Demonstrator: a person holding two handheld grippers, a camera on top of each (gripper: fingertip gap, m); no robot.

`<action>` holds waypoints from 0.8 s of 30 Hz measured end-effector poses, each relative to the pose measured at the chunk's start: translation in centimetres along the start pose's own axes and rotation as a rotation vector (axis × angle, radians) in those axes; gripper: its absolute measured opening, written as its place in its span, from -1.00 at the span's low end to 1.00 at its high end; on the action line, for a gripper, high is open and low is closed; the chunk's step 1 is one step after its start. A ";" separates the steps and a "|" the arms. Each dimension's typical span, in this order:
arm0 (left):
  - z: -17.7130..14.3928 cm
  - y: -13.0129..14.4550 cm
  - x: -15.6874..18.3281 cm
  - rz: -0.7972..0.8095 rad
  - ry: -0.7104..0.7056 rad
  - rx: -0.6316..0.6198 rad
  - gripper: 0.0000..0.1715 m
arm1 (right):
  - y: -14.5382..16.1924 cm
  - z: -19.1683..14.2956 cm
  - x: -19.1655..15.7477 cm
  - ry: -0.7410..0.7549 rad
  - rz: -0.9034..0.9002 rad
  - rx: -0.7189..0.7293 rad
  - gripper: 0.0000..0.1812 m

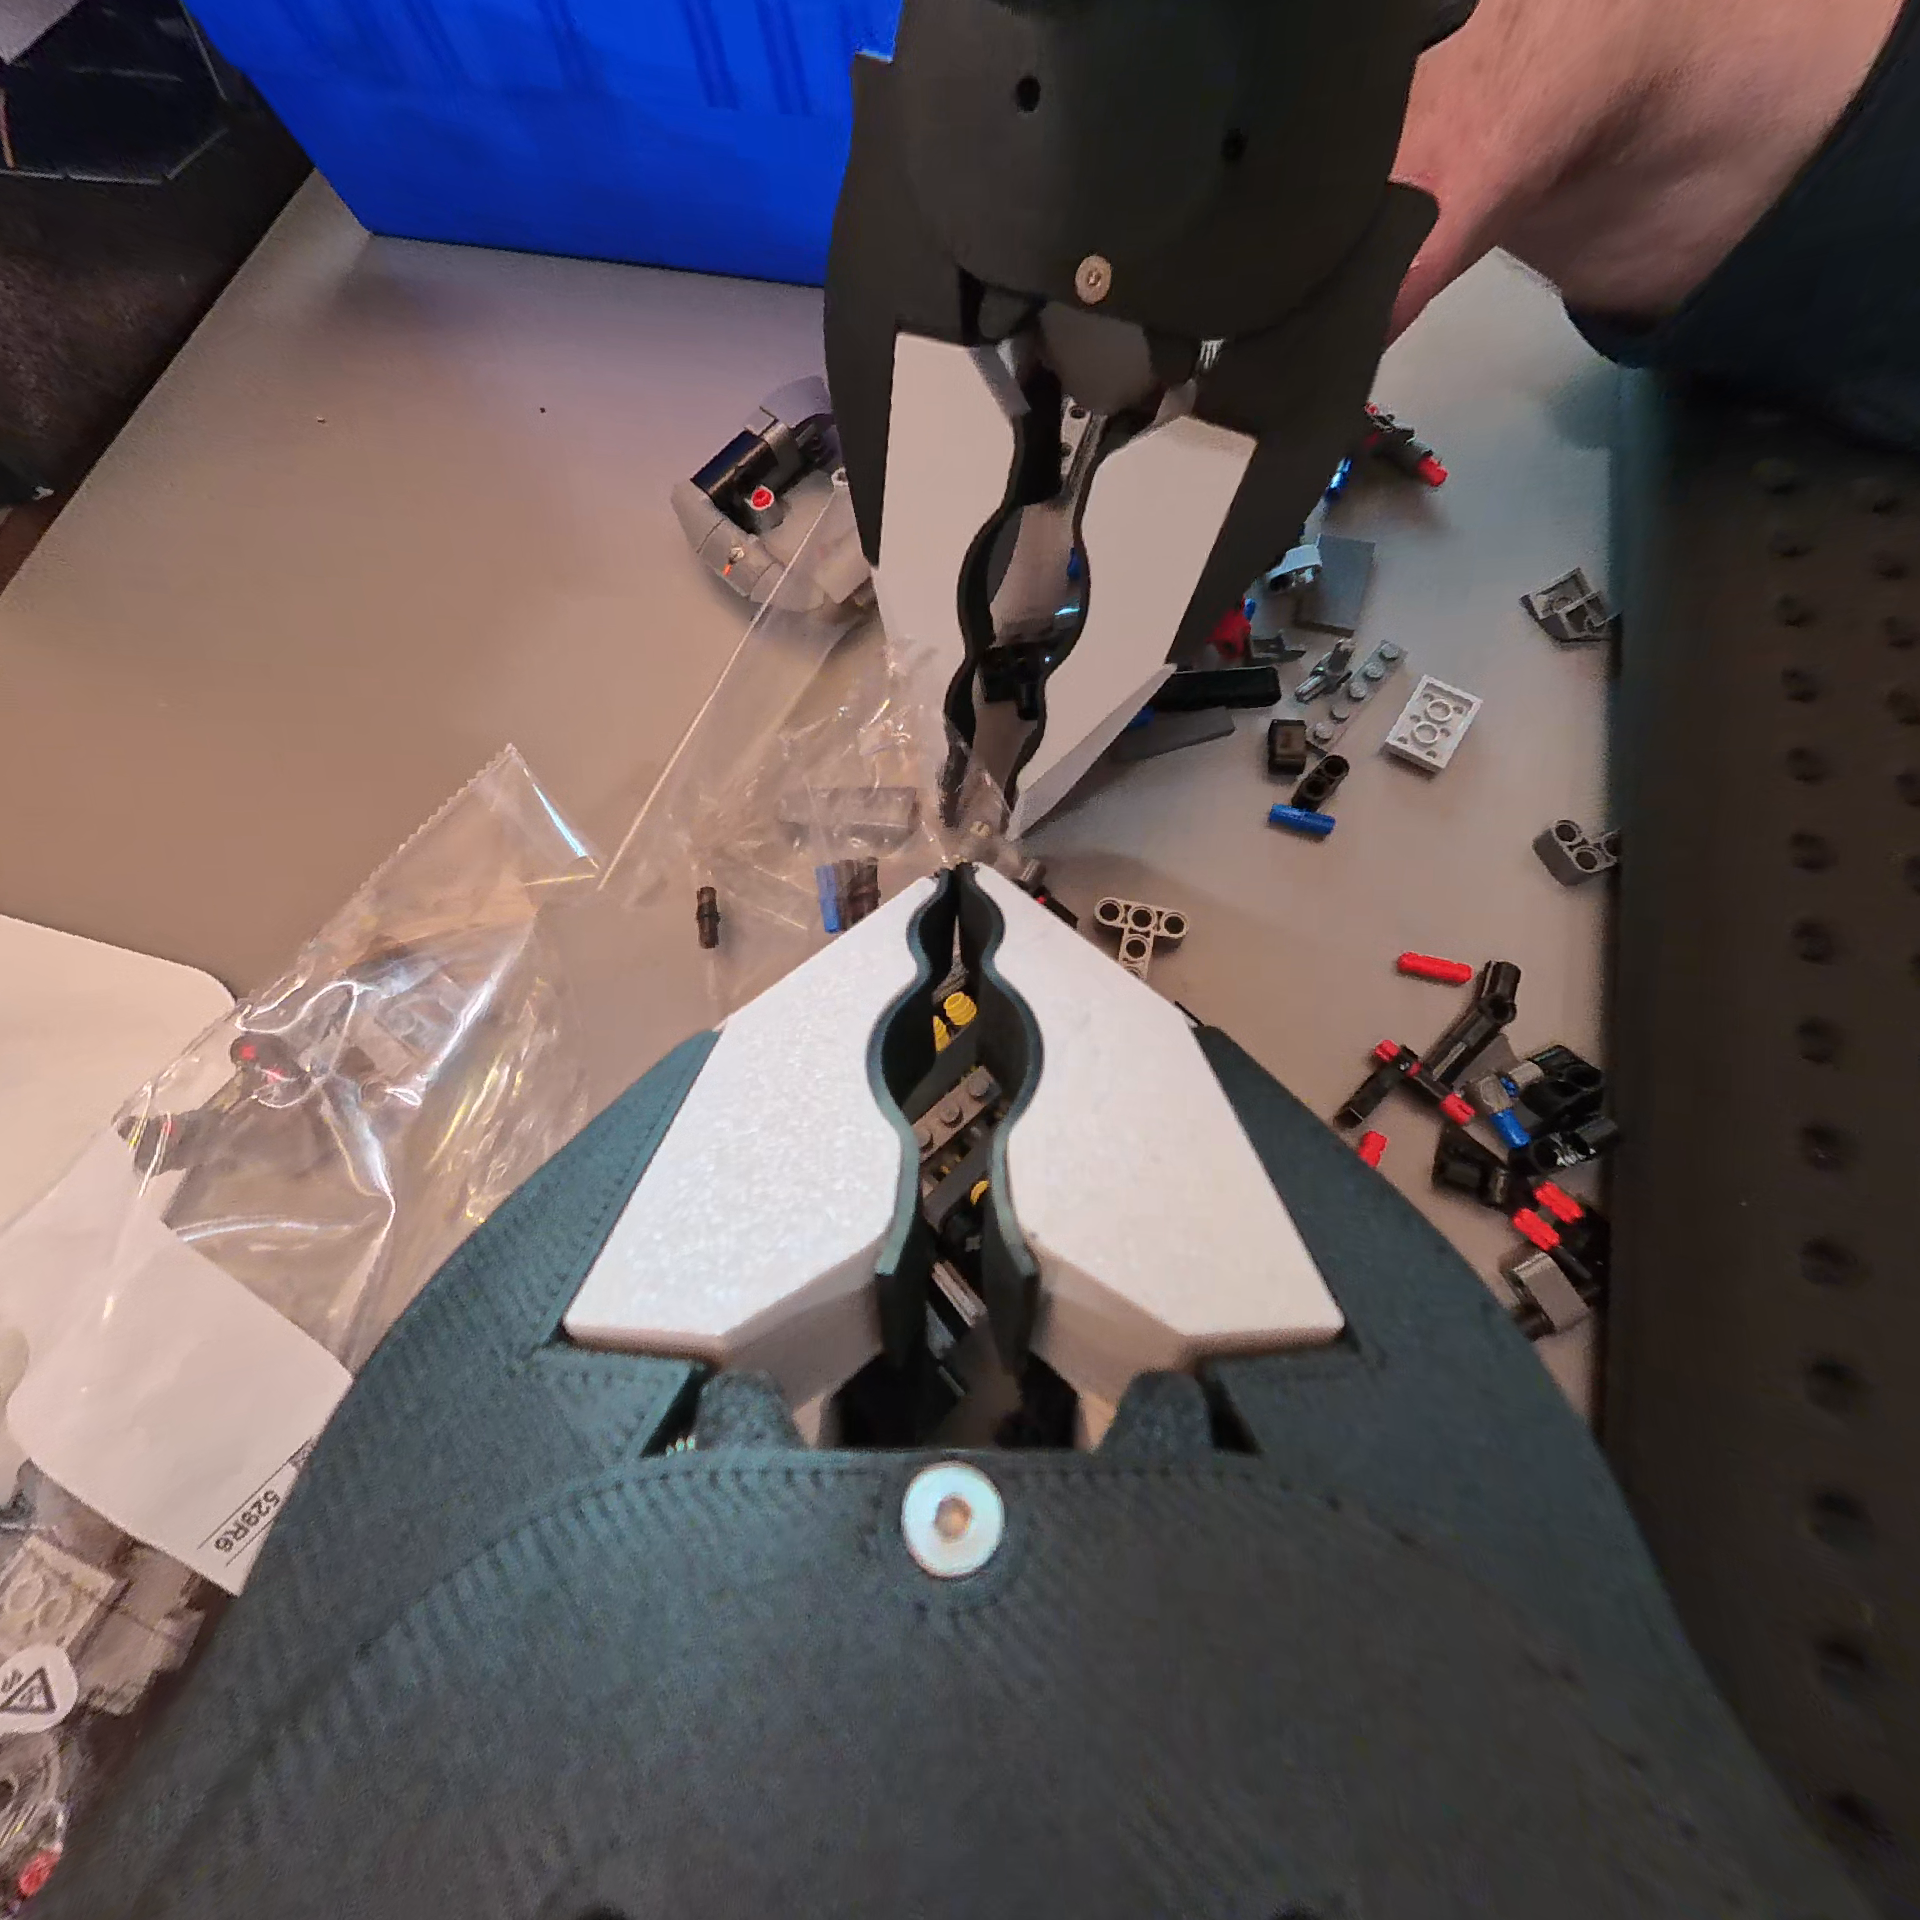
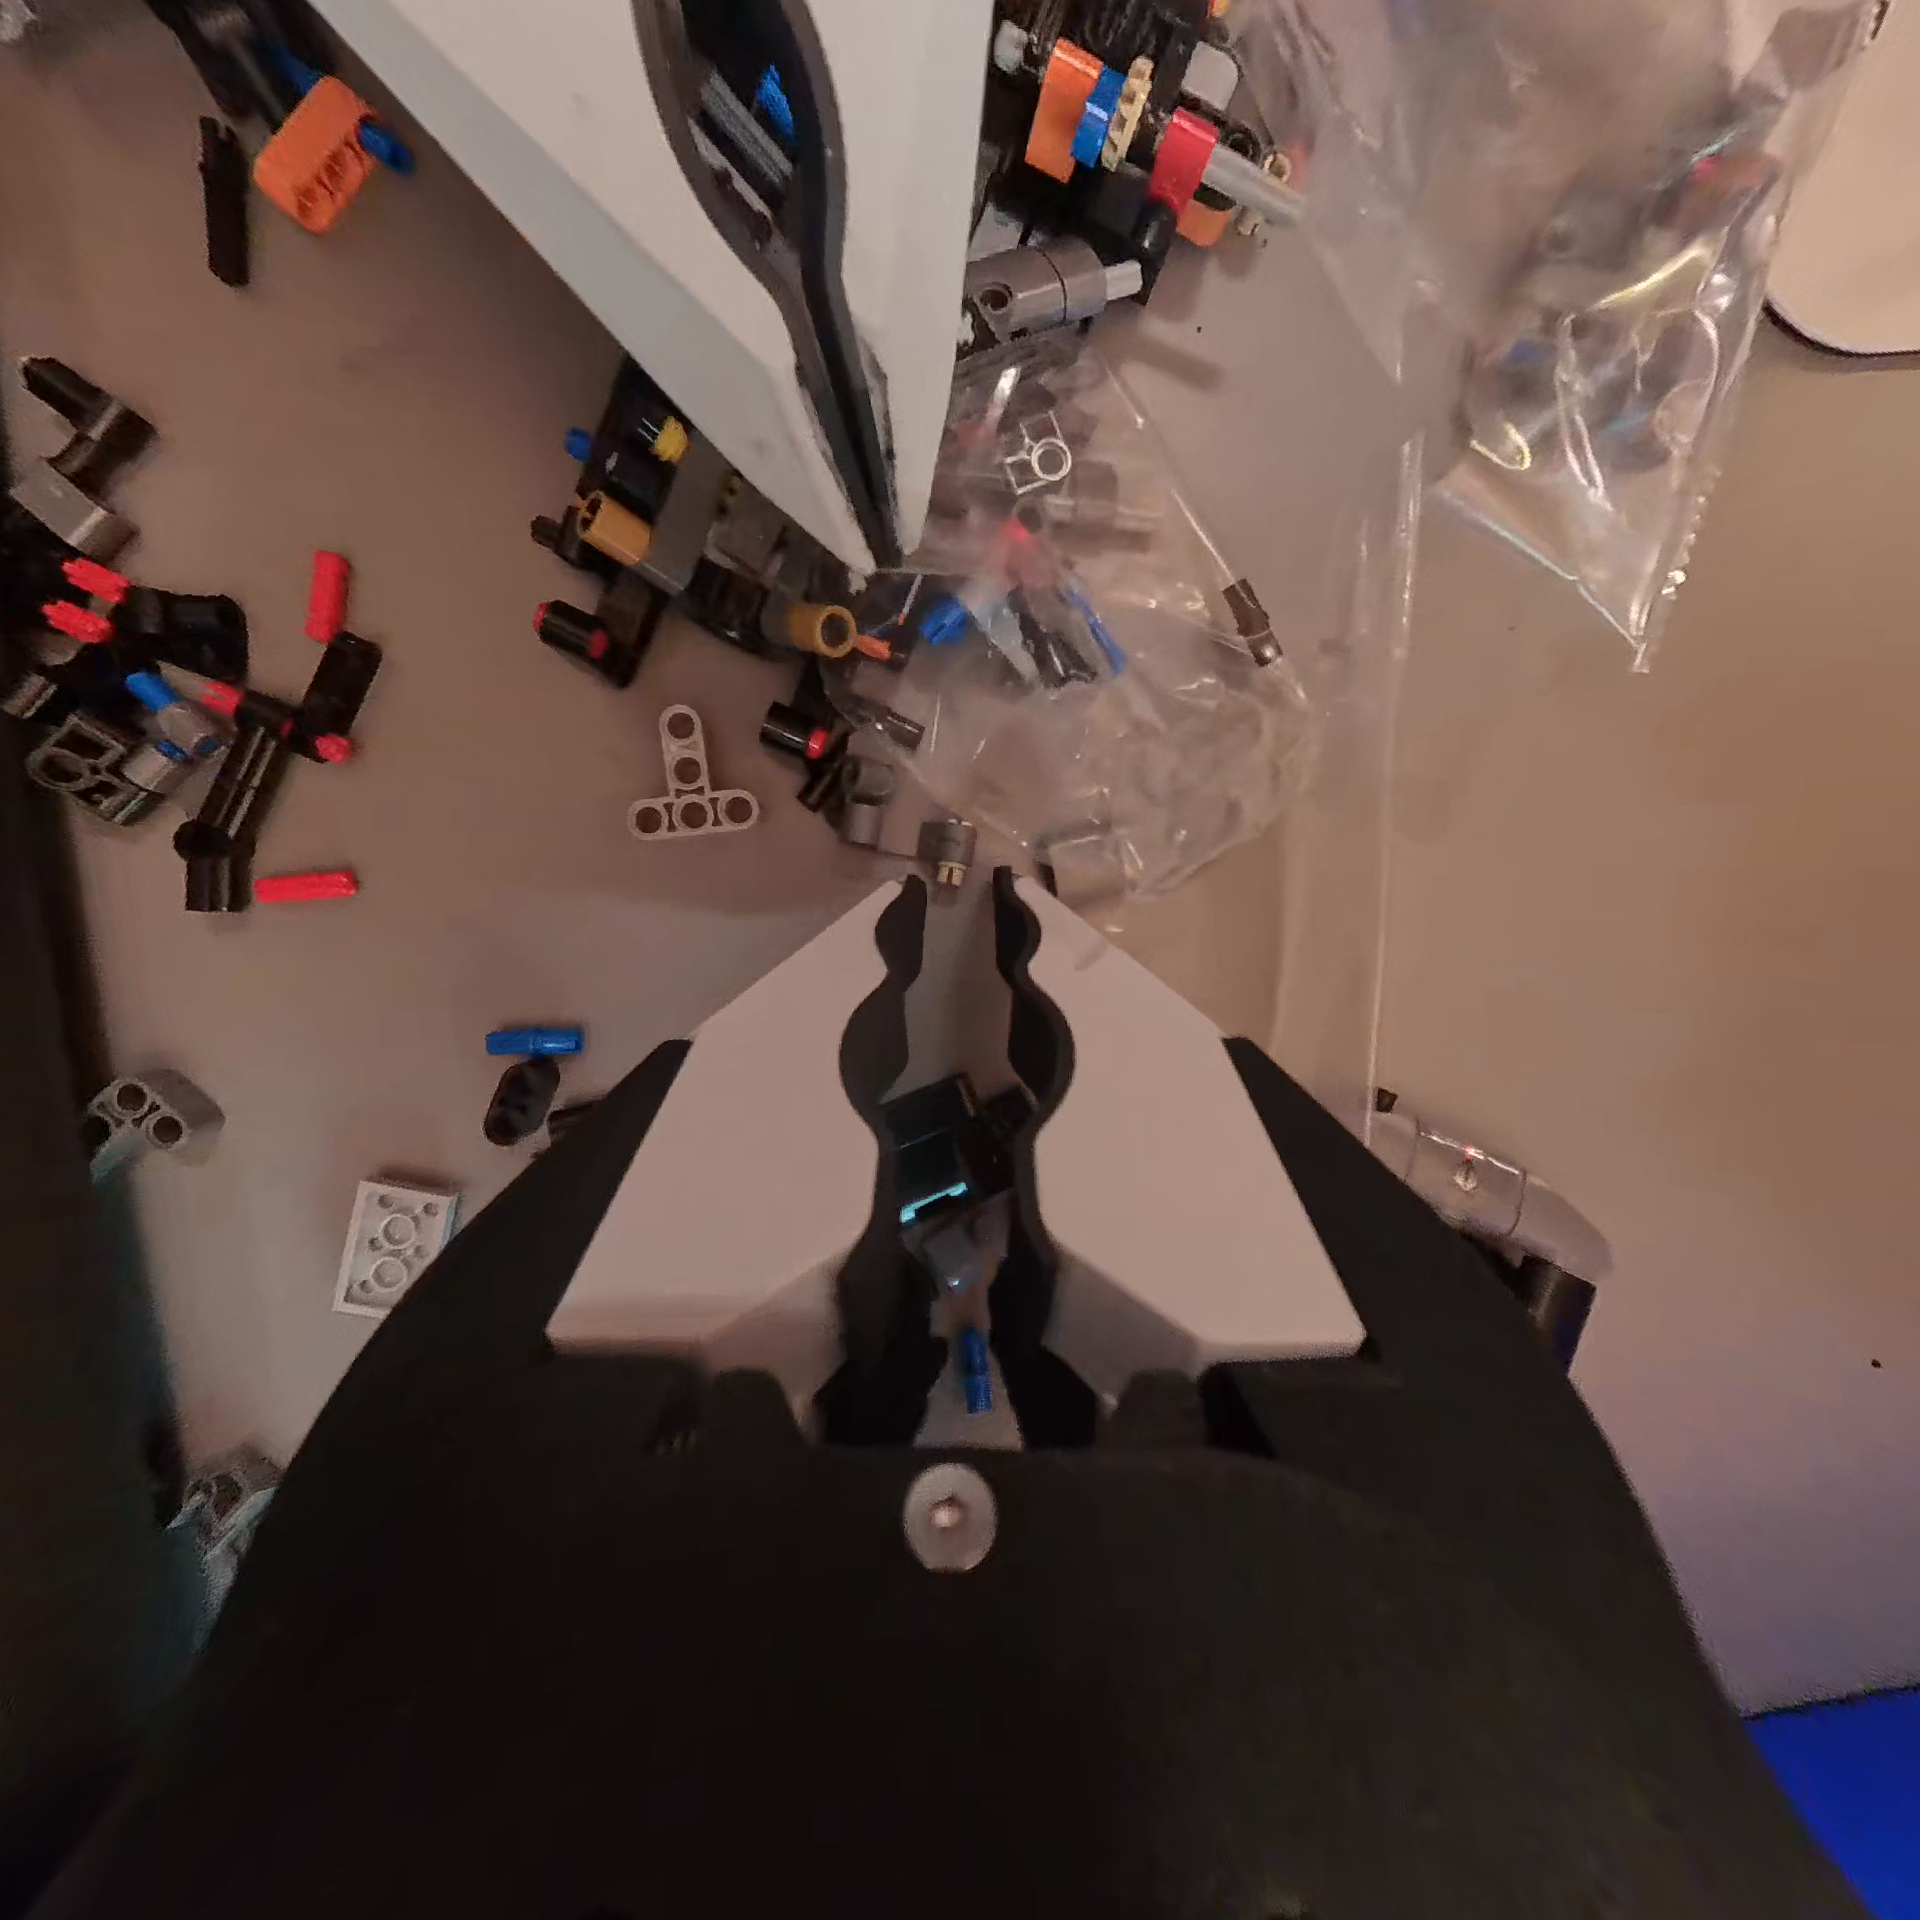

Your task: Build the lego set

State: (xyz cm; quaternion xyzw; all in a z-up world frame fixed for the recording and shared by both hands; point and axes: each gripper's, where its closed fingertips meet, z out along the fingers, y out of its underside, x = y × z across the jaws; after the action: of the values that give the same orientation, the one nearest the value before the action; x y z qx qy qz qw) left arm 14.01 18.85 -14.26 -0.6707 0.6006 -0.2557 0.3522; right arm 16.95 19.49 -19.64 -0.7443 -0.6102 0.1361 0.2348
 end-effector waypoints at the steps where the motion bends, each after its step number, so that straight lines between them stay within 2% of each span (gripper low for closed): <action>1: 0.0 0.0 0.0 -0.002 0.002 0.000 -1.00 | 0.0 -0.1 0.0 0.001 -0.002 0.001 -0.88; 8: 0.1 0.1 0.1 -0.001 0.006 -0.003 -1.00 | 1.0 -2.2 -1.0 -0.008 -0.031 -0.035 -0.91; 13: 0.2 0.1 0.0 0.000 0.005 -0.008 -1.00 | 3.0 -1.8 -1.6 -0.052 0.000 -0.135 -0.91; 24: 0.2 0.2 0.1 0.002 0.005 -0.010 -1.00 | 4.0 -2.2 -1.4 -0.065 0.082 -0.160 -0.87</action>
State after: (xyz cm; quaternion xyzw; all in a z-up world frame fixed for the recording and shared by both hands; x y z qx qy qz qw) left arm 14.11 18.82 -14.53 -0.6711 0.6035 -0.2541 0.3477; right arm 21.08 17.13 -19.95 -0.7804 -0.5953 0.1204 0.1488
